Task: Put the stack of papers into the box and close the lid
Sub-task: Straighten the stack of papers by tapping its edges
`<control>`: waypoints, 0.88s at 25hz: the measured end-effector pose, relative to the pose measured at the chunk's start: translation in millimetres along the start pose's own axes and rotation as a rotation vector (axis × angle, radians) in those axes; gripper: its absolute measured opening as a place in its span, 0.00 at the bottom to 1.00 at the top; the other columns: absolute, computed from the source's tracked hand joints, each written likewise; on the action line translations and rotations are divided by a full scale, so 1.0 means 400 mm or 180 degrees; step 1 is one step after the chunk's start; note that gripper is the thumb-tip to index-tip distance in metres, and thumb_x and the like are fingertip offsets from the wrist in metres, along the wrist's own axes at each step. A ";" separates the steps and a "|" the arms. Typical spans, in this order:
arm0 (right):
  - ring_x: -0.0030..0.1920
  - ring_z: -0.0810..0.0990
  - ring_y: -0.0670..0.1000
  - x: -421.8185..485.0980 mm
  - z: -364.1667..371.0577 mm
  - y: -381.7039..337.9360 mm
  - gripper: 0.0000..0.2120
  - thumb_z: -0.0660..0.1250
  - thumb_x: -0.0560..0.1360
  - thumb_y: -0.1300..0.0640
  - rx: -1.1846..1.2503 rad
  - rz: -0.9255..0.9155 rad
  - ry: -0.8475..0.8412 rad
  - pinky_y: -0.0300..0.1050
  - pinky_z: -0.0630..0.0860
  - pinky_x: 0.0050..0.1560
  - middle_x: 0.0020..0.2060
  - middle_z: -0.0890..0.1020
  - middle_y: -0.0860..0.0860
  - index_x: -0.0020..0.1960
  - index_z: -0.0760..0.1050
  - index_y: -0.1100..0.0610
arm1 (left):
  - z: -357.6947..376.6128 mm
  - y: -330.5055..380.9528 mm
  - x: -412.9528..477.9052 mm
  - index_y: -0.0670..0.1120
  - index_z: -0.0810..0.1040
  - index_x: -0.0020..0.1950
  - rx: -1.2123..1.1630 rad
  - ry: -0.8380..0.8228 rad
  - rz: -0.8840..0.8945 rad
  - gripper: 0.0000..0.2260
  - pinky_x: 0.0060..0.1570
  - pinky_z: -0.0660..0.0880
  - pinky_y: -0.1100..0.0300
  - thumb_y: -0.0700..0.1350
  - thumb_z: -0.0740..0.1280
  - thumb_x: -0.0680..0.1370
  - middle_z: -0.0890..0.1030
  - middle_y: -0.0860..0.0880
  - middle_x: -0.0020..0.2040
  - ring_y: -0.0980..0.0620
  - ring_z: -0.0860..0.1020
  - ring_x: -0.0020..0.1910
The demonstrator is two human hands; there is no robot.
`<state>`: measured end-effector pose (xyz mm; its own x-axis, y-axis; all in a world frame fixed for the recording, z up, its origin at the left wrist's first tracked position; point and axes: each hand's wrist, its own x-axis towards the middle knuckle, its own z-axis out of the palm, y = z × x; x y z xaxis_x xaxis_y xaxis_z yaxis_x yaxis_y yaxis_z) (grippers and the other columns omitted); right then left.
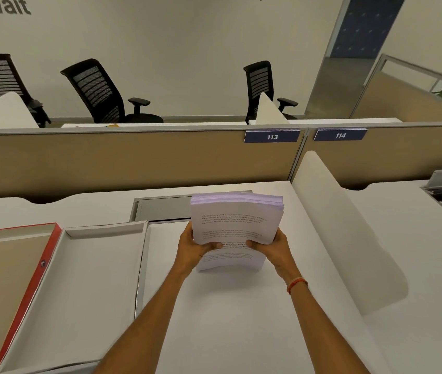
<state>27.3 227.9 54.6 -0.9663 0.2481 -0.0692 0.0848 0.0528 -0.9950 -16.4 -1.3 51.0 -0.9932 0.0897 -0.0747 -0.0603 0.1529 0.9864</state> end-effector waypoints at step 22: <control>0.44 0.85 0.56 0.059 0.065 -0.137 0.21 0.81 0.64 0.58 -0.0286 0.0455 0.0600 0.54 0.84 0.44 0.48 0.85 0.55 0.53 0.79 0.60 | -0.036 0.117 0.059 0.47 0.72 0.63 0.0298 0.0081 -0.0001 0.20 0.45 0.83 0.52 0.50 0.72 0.75 0.81 0.46 0.57 0.47 0.84 0.49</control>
<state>-6.6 205.6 105.7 -0.8811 0.4349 -0.1858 0.2468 0.0877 -0.9651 -44.2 -6.3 97.5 -0.9954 0.0649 -0.0702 -0.0523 0.2445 0.9682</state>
